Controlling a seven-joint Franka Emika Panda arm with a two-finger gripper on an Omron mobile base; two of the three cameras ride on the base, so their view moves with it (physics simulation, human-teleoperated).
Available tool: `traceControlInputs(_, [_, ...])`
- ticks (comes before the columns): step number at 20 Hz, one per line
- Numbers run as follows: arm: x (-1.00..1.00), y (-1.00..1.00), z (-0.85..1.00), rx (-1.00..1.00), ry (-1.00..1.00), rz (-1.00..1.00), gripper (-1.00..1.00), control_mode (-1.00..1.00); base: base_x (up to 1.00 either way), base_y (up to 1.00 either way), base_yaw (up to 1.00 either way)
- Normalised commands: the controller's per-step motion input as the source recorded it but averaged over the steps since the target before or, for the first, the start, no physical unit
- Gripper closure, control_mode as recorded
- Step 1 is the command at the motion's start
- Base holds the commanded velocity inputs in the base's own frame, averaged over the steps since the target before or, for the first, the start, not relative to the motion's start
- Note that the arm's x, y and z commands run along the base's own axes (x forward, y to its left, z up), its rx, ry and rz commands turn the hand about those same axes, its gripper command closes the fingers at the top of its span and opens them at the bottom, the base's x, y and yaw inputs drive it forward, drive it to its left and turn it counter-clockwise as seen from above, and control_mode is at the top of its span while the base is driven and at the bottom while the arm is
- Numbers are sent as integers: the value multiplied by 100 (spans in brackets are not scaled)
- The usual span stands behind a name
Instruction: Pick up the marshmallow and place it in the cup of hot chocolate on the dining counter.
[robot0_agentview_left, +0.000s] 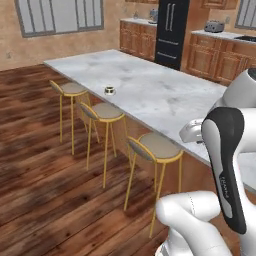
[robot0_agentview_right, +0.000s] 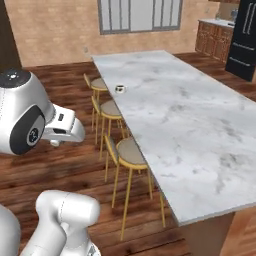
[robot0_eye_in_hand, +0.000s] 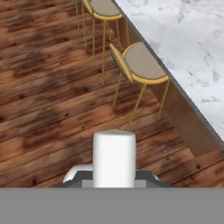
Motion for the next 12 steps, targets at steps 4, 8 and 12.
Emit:
traceControlInputs(4, [0,0,0,0,0,0,100,100,51,100,-51])
traceControlInputs(8, [0,0,0,0,0,0,100,100,45,100,-47])
traceControlInputs(12, [0,0,0,0,0,0,100,100,42,100,-46])
